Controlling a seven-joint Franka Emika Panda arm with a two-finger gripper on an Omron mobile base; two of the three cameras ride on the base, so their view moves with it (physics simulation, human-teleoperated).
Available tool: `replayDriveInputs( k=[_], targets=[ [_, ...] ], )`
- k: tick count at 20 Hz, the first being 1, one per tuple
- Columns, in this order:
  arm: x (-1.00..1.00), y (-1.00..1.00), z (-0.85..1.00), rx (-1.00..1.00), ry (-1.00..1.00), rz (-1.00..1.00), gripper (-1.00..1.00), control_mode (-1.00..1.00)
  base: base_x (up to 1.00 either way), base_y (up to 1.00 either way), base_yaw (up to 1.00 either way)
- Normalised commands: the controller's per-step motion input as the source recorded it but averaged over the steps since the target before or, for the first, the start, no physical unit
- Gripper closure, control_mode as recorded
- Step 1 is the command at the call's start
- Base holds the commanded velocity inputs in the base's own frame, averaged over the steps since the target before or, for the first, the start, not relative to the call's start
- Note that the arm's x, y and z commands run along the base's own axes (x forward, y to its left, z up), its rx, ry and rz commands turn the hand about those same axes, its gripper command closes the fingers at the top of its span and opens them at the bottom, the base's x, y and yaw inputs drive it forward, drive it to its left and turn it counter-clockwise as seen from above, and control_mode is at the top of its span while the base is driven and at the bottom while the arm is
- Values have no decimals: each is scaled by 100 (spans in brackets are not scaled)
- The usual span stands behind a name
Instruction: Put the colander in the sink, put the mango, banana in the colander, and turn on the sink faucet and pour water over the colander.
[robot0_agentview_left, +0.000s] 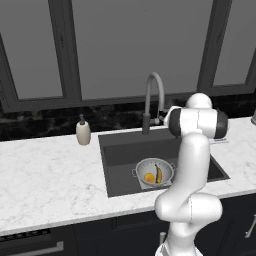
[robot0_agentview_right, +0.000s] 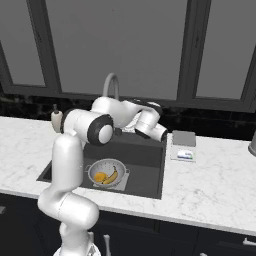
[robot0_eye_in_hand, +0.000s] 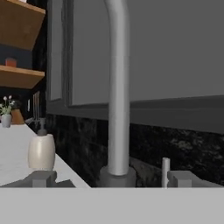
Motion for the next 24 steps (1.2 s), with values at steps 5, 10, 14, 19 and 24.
replayDriveInputs(
  k=[5,10,14,19,24],
  targets=[
    [30,0,0,0,0,-4,-100,-100,0,0,0],
    [24,0,-4,0,0,-3,-100,-100,0,0,0],
    [25,0,-8,0,-1,-2,-100,-100,0,0,0],
    [28,0,-10,0,0,-3,-100,-100,0,0,0],
    [33,0,-12,0,0,-3,-100,-100,0,0,0]
  ],
)
